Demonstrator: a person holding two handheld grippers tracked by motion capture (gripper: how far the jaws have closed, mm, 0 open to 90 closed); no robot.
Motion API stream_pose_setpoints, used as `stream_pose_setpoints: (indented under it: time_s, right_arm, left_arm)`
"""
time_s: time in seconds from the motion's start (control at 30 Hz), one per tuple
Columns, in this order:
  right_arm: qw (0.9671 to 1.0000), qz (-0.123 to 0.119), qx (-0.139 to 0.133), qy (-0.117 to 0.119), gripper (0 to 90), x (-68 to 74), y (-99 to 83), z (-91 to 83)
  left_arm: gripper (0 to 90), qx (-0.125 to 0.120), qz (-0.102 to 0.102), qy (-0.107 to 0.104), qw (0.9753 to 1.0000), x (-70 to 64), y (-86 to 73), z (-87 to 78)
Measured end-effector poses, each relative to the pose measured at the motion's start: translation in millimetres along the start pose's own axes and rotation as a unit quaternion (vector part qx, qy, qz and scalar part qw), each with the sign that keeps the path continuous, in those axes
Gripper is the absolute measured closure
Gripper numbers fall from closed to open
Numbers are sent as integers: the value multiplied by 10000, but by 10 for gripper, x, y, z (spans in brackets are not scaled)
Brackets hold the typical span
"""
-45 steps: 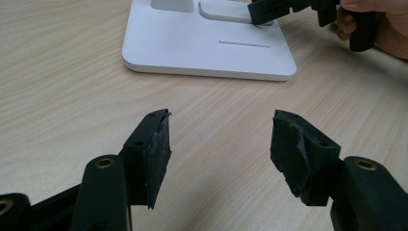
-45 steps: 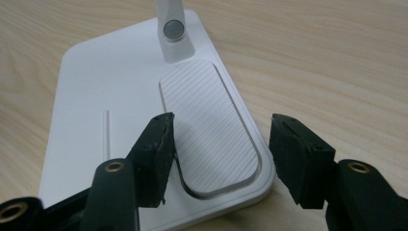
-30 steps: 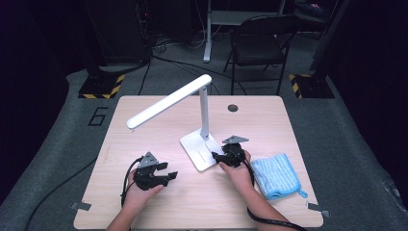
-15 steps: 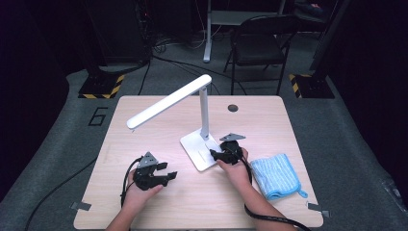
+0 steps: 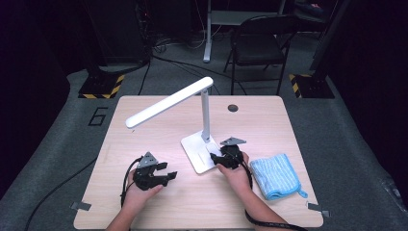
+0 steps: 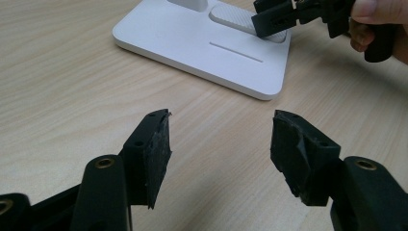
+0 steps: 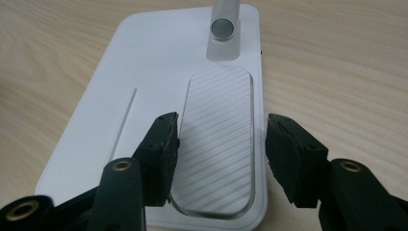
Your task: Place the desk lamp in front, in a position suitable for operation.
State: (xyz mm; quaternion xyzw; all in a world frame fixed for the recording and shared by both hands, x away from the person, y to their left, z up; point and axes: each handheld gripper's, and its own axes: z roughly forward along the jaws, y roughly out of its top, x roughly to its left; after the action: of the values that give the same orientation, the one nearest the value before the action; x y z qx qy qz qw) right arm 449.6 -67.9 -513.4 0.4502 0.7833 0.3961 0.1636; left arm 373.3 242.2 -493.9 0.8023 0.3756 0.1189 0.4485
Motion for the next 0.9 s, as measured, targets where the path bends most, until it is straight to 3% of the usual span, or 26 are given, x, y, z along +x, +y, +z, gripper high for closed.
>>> stream_pose_setpoints:
  time_s: [0.2,0.33,0.43,0.57,0.6,0.9]
  right_arm:
    - [10000,-32,-2,29,449,70,-68,-73]
    - [9996,101,-44,266,431,144,-139,-137]
    - [9989,40,-32,462,417,194,-187,-195]
    - [9980,25,2,633,421,261,-214,-246]
    - [9972,-82,30,739,421,304,-233,-257]
    - [9943,-304,86,1016,404,498,-307,-239]
  left_arm:
    - [391,58,114,-6,9999,9,6,-6]
    - [391,-10,45,2,10000,0,9,0]
    - [391,-32,-103,-30,9999,-19,6,13]
    - [391,-29,-63,-29,10000,-21,13,13]
    - [391,-64,-68,2,10000,-27,14,18]
    - [391,-27,-31,-1,10000,-14,10,10]
